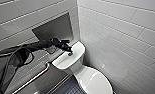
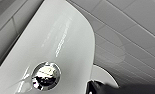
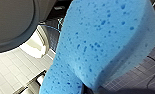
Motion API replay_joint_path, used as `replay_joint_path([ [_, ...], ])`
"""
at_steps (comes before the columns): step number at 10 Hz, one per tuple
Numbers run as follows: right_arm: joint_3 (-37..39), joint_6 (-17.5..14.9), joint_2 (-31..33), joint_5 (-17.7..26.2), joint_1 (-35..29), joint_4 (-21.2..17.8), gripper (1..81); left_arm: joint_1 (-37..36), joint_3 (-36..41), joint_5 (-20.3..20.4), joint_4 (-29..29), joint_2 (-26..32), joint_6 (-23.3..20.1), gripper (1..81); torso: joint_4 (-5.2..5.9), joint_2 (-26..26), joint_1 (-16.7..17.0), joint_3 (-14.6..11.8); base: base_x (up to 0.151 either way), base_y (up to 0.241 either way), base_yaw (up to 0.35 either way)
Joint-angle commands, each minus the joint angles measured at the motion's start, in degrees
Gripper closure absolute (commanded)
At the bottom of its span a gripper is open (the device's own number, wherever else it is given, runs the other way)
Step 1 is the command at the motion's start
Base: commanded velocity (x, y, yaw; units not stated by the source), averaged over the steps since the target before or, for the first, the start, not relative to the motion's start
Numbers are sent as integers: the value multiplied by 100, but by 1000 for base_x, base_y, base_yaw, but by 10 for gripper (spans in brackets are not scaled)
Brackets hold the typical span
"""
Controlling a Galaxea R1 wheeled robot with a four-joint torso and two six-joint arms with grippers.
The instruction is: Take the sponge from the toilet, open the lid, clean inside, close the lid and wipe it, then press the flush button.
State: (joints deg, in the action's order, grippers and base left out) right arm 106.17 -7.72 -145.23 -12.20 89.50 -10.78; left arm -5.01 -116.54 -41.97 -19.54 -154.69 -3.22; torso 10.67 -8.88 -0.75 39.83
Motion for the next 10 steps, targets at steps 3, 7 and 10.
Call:
replay_joint_path([
  [3,-36,-28,35,526,81,190,811,1494,3847,460,-17,3494,-12,811,0,0,0,0,0,0,0],
  [7,377,-28,-184,526,81,190,811,3813,4254,1577,741,3927,-56,811,0,0,-2,-1131,0,0,0],
  [10,684,-28,-404,535,73,199,811,5553,3860,2306,1451,3367,-56,811,0,-2,2,-1203,0,0,0],
])
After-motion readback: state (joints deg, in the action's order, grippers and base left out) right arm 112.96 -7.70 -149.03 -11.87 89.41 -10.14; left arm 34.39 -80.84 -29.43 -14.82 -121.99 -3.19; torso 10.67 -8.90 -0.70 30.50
